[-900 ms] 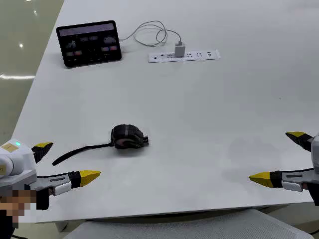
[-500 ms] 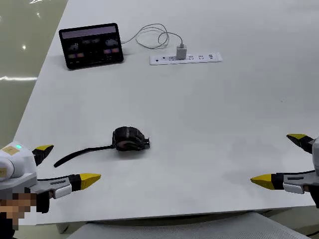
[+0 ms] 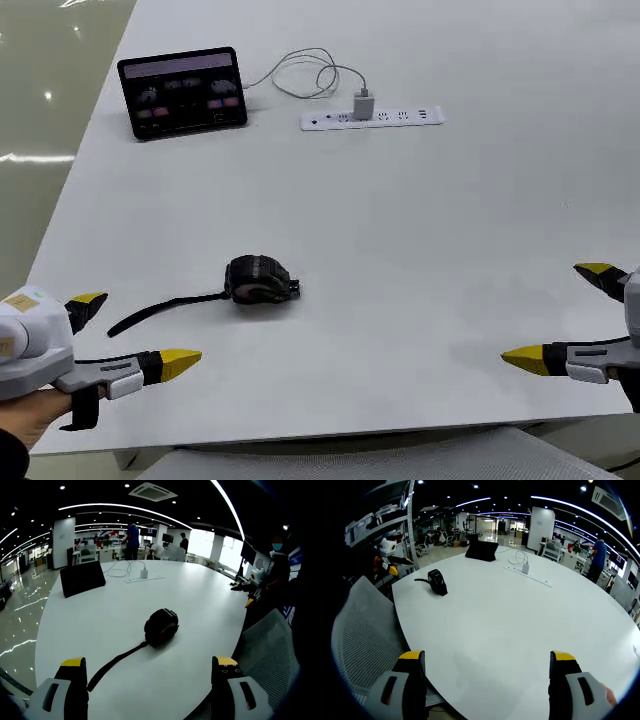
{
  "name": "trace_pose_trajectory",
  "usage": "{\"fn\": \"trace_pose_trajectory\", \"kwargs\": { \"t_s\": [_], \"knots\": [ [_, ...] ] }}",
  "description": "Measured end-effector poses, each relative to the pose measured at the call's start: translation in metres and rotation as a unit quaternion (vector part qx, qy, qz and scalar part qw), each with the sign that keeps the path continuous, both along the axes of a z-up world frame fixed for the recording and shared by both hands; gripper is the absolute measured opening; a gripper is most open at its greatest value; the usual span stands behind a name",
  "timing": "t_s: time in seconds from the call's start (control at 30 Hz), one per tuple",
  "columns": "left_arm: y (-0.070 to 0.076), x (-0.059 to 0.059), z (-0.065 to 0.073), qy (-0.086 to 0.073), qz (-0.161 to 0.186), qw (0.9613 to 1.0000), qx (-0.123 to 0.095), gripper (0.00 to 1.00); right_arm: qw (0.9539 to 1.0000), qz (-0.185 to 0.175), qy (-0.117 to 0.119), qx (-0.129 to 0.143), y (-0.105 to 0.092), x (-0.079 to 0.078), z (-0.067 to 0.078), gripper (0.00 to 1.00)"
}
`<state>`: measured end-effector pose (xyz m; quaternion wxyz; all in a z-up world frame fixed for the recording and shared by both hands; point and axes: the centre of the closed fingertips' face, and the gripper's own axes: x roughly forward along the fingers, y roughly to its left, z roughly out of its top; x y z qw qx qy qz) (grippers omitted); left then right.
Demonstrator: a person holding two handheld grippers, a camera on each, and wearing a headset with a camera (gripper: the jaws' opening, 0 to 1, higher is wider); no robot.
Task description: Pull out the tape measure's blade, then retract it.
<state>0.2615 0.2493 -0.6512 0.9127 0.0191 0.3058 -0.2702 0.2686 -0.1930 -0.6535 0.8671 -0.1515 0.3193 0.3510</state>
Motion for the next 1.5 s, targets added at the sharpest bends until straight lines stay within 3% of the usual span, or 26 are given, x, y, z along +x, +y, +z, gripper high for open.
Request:
{"fn": "trace_pose_trajectory", "kwargs": {
  "t_s": [0.37,0.5,0.57,0.63,0.7,1.0,1.23,1.5],
  "knots": [
    [0.002,-0.002,0.0,-0.006,0.002,1.0,0.001,1.0,0.9999,0.007,-0.011,0.0,0.001,0.002,0.001,1.0],
    [0.001,-0.003,-0.001,0.0,0.0,1.0,-0.002,1.0,0.9999,0.008,-0.012,-0.002,0.0,0.004,0.001,1.0],
    [-0.001,-0.001,-0.002,0.003,-0.003,1.0,-0.008,1.0,0.9995,0.014,-0.027,0.003,0.002,0.008,0.005,1.0],
    [-0.005,0.003,-0.001,-0.015,-0.016,0.9998,-0.002,1.0,0.9995,0.013,-0.027,0.001,0.002,0.01,0.005,1.0],
    [-0.008,0.004,0.0,-0.018,-0.023,0.9996,-0.003,1.0,0.9995,0.013,-0.028,-0.001,0.002,0.012,0.005,1.0],
    [-0.018,0.013,-0.002,-0.013,-0.046,0.9988,0.003,1.0,0.9992,0.026,-0.031,0.0,0.011,0.017,0.006,1.0],
    [-0.027,0.021,-0.002,-0.023,-0.08,0.9965,0.009,1.0,0.9989,0.038,-0.026,-0.003,0.019,0.021,0.001,1.0],
    [-0.031,0.028,-0.007,-0.013,-0.107,0.994,0.017,1.0,0.9986,0.048,-0.023,-0.003,0.025,0.023,-0.001,1.0]
  ]
}}
